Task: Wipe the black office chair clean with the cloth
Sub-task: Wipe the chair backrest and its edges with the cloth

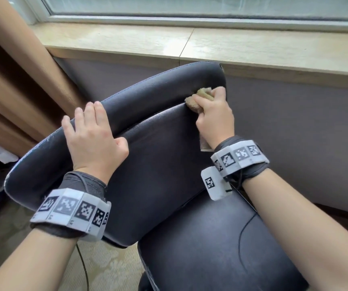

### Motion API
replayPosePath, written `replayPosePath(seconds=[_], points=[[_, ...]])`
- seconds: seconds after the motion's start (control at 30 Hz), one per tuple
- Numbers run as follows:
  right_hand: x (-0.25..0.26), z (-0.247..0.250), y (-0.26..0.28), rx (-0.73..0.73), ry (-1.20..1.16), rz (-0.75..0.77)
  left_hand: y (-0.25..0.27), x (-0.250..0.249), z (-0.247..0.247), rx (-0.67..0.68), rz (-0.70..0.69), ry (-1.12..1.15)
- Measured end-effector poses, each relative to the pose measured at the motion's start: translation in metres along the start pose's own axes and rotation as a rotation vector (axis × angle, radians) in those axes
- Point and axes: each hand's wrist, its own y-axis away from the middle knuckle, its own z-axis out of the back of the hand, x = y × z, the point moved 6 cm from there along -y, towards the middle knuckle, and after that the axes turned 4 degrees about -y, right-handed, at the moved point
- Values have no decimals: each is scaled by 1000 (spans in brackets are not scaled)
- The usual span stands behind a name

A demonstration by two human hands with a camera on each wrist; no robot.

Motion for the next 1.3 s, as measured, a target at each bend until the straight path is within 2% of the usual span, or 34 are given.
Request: replayPosePath(seconds=[0.1,0.17,0.27,0.33,0.43,0.5,0.57,0.7,0.8,1.03,1.2,1.3], points=[[33,-20,16,99,-32,182,0,0,1,-13,6,-3],[33,-21,18,106,-25,201,2,0,1,-16,12,-2],[8,-3,7,13,26,135,2,-1,0,-16,39,15],[-23,10,-3,-19,61,26,0,-2,0,-17,65,20],[-74,33,-13,-106,-131,-138,3,-3,-2,-36,66,14],[-97,47,-11,-191,-185,-176,4,-6,-3,-49,59,11],[-103,51,-7,-201,-173,-147,2,-10,-3,-56,78,36],[-90,33,-2,-100,-150,-1,-1,-15,-1,-60,120,87],[-79,22,-5,-92,-153,43,0,-13,-3,-58,118,79],[-86,2,8,-108,-90,30,-1,-14,-7,-59,123,70],[-115,-8,38,8,10,-63,-2,-13,-7,-72,123,89],[-104,13,25,-72,-19,-14,0,-14,-7,-70,118,103]])
